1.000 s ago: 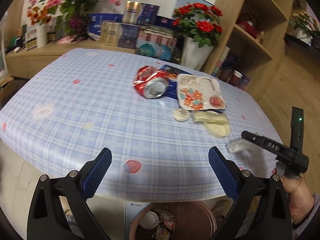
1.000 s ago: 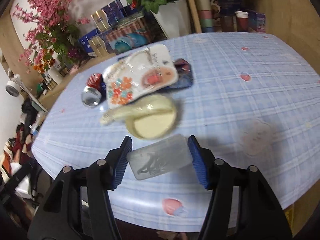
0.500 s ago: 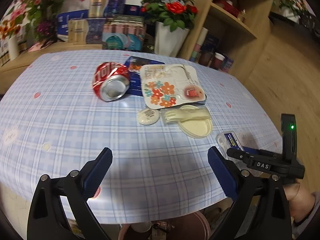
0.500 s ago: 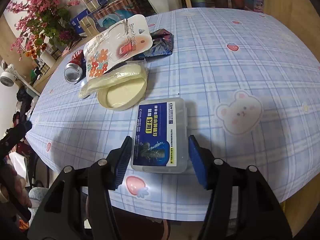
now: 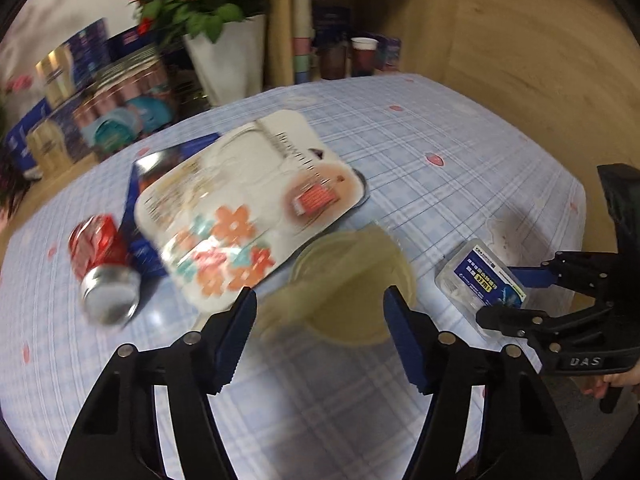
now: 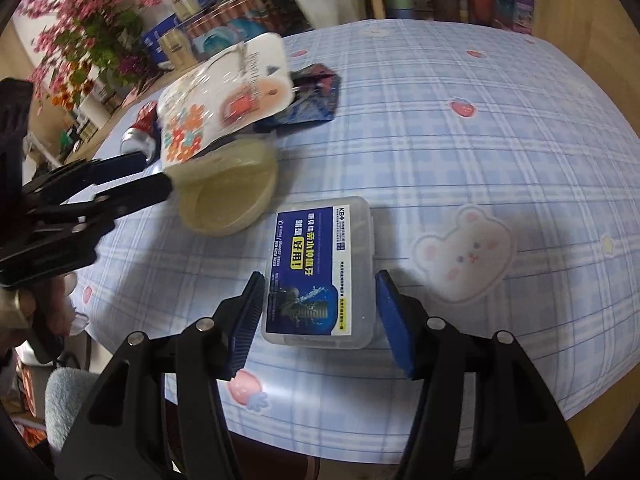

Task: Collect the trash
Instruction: 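Grasp the translucent plastic strip with the left tool while the right holds the box, then carry the box and strip over the bin and open both tools to drop them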

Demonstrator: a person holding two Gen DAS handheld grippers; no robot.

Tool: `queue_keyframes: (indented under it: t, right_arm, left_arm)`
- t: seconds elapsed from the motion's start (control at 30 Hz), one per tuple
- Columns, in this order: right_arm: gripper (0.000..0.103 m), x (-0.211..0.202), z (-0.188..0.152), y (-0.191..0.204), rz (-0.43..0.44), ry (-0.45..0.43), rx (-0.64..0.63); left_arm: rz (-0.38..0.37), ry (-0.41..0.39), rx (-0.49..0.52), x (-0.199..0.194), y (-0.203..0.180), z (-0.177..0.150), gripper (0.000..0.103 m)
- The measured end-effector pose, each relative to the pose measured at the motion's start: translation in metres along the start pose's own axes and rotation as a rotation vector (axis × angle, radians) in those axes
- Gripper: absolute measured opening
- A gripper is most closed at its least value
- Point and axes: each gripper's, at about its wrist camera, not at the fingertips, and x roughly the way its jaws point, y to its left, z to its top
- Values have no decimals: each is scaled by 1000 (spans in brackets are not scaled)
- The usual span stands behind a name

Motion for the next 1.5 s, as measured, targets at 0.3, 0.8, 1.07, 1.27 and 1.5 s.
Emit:
queue_keyframes:
  t: [0.3, 0.8, 1.07, 1.27, 1.5]
  right_arm:
    - [57, -1, 2, -10, 12, -13, 20]
    - [57, -18, 1, 5, 35, -66, 9]
    - [57, -39, 1, 26, 49, -99, -16]
    - [57, -58, -7, 44, 64, -118, -47]
    - [57, -82, -26, 66, 115, -142, -84]
  left_arm:
    - [73, 112, 126, 50, -15, 13, 54]
    - [36, 0, -64, -13, 28, 8, 14]
    - [-45, -26, -169, -58, 37, -10, 13]
    - [-75, -79, -265, -103, 41, -37, 13]
    - [-111, -134, -382, -153, 40, -78, 13]
